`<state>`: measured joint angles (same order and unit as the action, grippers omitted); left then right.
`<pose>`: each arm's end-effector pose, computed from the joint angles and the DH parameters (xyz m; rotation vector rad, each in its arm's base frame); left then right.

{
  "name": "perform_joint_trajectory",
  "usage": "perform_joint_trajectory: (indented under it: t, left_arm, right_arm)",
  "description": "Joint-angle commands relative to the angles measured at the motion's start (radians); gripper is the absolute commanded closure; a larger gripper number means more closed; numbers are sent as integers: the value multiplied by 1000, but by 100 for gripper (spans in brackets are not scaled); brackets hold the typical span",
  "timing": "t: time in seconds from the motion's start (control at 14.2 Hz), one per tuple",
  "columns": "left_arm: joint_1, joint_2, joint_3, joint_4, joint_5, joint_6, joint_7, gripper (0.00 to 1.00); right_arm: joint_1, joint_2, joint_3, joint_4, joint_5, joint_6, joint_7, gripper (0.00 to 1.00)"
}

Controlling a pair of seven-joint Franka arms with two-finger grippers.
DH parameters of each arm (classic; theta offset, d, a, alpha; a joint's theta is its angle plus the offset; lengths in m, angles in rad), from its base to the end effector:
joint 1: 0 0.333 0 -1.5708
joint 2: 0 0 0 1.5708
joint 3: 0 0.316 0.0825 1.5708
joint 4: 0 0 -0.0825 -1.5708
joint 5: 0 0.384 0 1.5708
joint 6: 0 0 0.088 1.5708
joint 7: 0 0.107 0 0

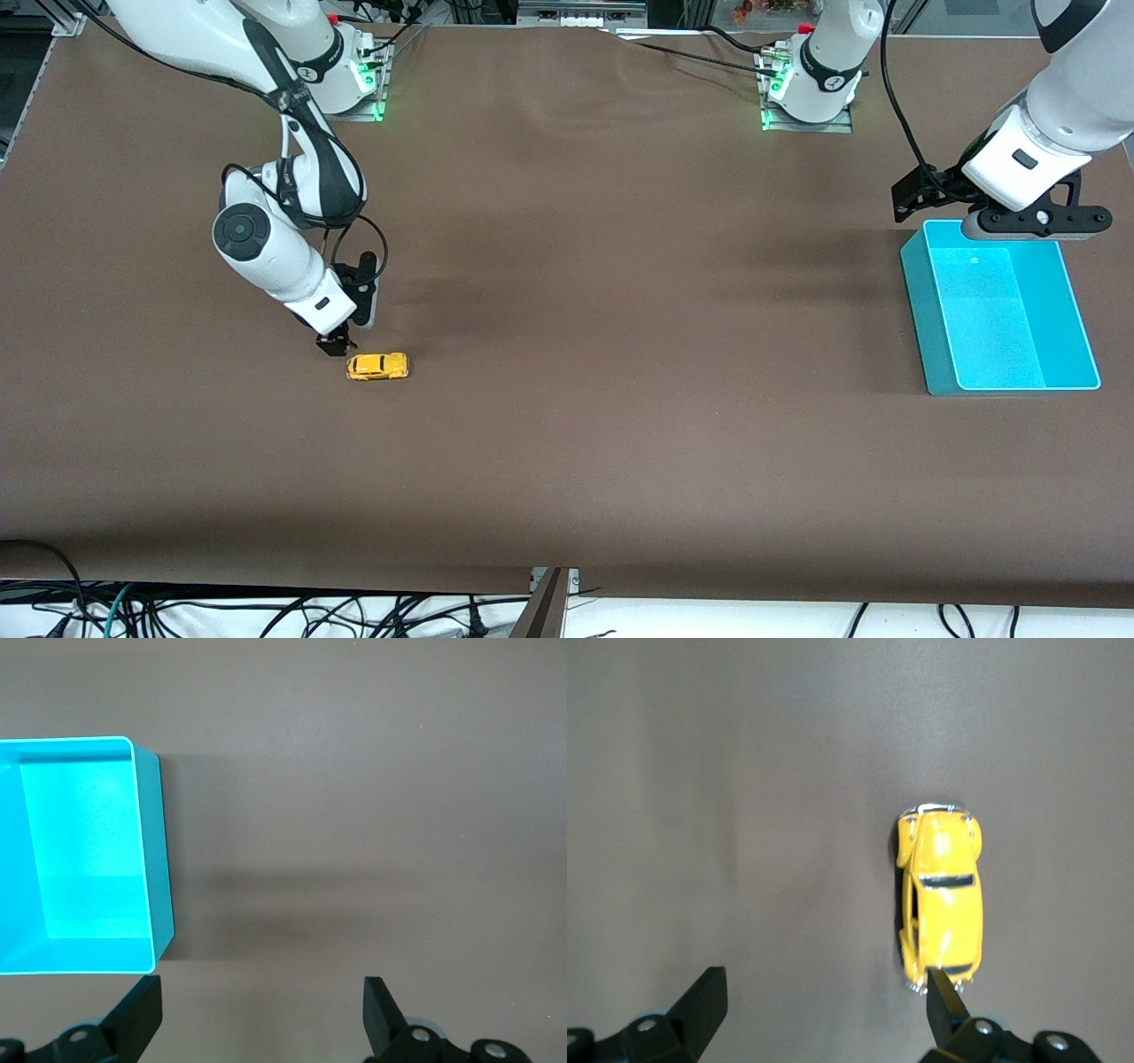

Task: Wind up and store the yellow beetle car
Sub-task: 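Move the right gripper over the yellow beetle car, then lower the right gripper and close it on the yellow car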

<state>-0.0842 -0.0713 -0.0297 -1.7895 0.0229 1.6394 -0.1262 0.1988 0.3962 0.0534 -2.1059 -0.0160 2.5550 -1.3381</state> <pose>0.5278 -0.0585 0.5657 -3.1052 -0.0155 0.1170 0.5685 0.1464 0.2319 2.1769 2.2386 0.0807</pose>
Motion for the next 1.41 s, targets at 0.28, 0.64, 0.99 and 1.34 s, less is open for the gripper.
perform_joint_trajectory:
  t: [0.28,0.64,0.99,1.34]
  left_arm:
    - [7,-5,2,16,-15,-24,-4,0]
    - [18,-5,1,18,-15,-27,2,0]
    - [18,-7,1,19,-14,-30,2,0]
    - [18,-5,1,19,-14,-30,2,0]
  right_arm:
    - [-4,88,8,116,-4,31,-72,1]
    - [-6,159,14,185,-2,31,-81,1]
    - [-7,185,22,199,-2,34,-82,1]
    - [-16,197,20,196,1,51,-102,1]
